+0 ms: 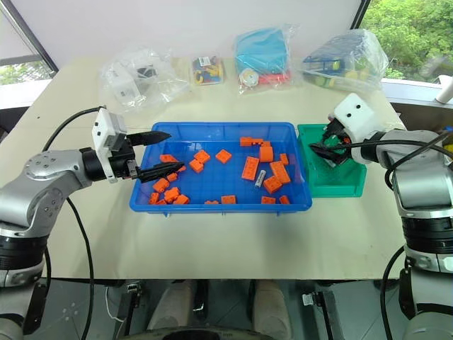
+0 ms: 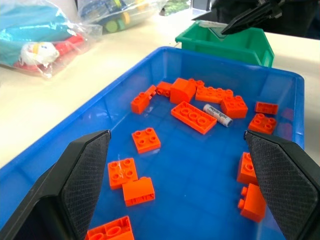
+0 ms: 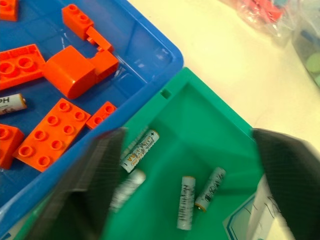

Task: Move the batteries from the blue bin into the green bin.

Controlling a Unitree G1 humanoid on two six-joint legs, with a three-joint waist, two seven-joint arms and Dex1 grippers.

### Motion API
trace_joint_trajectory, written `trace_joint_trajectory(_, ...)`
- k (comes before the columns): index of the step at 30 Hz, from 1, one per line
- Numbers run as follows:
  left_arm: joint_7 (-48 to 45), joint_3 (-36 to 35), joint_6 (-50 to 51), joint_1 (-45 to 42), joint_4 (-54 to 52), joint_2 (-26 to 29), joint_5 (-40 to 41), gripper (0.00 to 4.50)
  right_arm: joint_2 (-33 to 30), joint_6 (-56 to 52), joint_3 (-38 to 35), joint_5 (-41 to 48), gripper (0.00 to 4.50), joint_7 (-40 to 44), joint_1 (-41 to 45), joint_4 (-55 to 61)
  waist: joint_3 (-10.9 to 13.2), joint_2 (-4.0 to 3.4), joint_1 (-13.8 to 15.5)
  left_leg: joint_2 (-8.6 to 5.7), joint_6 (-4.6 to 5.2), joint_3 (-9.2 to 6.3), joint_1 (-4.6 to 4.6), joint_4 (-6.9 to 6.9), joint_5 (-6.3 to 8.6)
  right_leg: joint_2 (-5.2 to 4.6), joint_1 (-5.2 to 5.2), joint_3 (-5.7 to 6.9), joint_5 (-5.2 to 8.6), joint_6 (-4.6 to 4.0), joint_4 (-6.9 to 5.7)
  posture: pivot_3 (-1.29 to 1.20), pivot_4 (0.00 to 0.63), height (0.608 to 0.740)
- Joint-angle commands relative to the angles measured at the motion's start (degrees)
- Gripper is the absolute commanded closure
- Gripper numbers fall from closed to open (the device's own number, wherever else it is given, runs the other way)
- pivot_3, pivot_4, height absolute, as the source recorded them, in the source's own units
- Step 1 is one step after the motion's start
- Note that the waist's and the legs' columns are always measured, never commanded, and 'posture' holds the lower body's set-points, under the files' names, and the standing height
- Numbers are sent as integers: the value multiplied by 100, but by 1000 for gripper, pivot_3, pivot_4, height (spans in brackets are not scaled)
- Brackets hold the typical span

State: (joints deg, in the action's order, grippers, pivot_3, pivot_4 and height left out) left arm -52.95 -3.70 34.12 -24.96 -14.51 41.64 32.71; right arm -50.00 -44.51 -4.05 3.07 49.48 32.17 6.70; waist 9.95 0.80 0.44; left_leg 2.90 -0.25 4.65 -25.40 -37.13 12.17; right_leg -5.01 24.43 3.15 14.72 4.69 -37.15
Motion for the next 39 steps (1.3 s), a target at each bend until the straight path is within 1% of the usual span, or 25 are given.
trace_joint_trajectory(1, -46, -39, -143, -109, -65, -8, -29, 0, -42, 162, 176, 171, 254, 138, 369, 295, 0, 0, -3, 0, 0, 0, 0, 0, 0, 0, 0, 0, 0, 0, 0, 0, 150, 736)
trace_joint_trajectory(4, -43, -38, -154, -112, -75, -13, -49, 0, 135, 185, 622, 322, 254, 378, 577, 432, 0, 0, -8, 0, 0, -3, 0, 1, 0, 1, 0, 0, 0, 0, 0, 0, 150, 736)
trace_joint_trajectory(6, -25, -73, -155, -84, -114, -7, -53, 0, 382, -186, 1004, 470, 254, 472, 684, 505, 0, 1, -26, 1, 0, -3, 1, 1, 0, 1, 0, 0, 0, 0, 0, 0, 150, 736)
trace_joint_trajectory(9, 12, -120, -155, -11, -178, 7, -49, 0, 589, -521, 1440, 553, 254, 548, 660, 607, 0, 0, -22, 2, 0, -5, 0, 1, 0, 3, 0, 1, 0, 0, -3, 0, 150, 736)
trace_joint_trajectory(13, 84, -199, -128, 137, -308, 46, -19, 0, 753, -708, 1883, 542, 254, 505, 637, 566, 0, 1, 29, -1, 0, -5, -5, -2, 0, -1, 0, 1, 0, 0, 0, 0, 150, 736)
trace_joint_trajectory(20, 203, -332, -68, 321, -515, 113, 38, 0, 943, -762, 2277, 453, 254, 452, 718, 99, 0, 1, 13, -1, 0, -5, -4, -4, 0, -1, 0, 1, 0, -1, -2, 0, 150, 736)
trace_joint_trajectory(31, 312, -393, -4, 402, -652, 137, 89, 0, 933, -134, 2662, 193, 254, 524, 662, -497, 0, 1, 13, -1, 0, -5, -3, -3, 0, 1, 0, 1, 0, 0, -2, 0, 150, 736)
trace_joint_trajectory(33, 310, -388, -3, 399, -656, 143, 93, 0, 941, -32, 2670, 165, 771, 533, 647, -541, -1, 2, 14, -1, 0, -4, -2, -4, 0, 0, -1, 1, 0, 0, -2, 0, 150, 736)
trace_joint_trajectory(34, 294, -378, 4, 384, -650, 150, 100, 0, 937, -28, 2644, 175, 1105, 540, 628, -502, -1, 2, 15, -1, 0, -5, -2, -4, 0, 0, -2, 1, 0, 0, -2, 0, 150, 736)
trace_joint_trajectory(35, 257, -357, 14, 360, -639, 158, 117, 0, 916, -96, 2557, 243, 1543, 555, 608, -390, -1, 2, 15, -1, 0, -5, -2, -4, 0, 0, -2, 1, 0, 0, -2, 0, 150, 736)
trace_joint_trajectory(36, 221, -341, 30, 339, -632, 164, 142, 0, 899, -176, 2446, 318, 1849, 553, 597, -281, -1, 2, 15, 0, 0, -4, -2, -4, 0, 0, -2, 1, 0, 0, -2, 0, 150, 736)
trace_joint_trajectory(39, 103, -291, 48, 310, -640, 182, 192, 0, 816, -464, 2049, 530, 1849, 524, 648, -33, -1, 2, 16, 0, 0, -4, -2, -4, 0, 0, -2, 1, 0, 0, -2, 0, 150, 736)
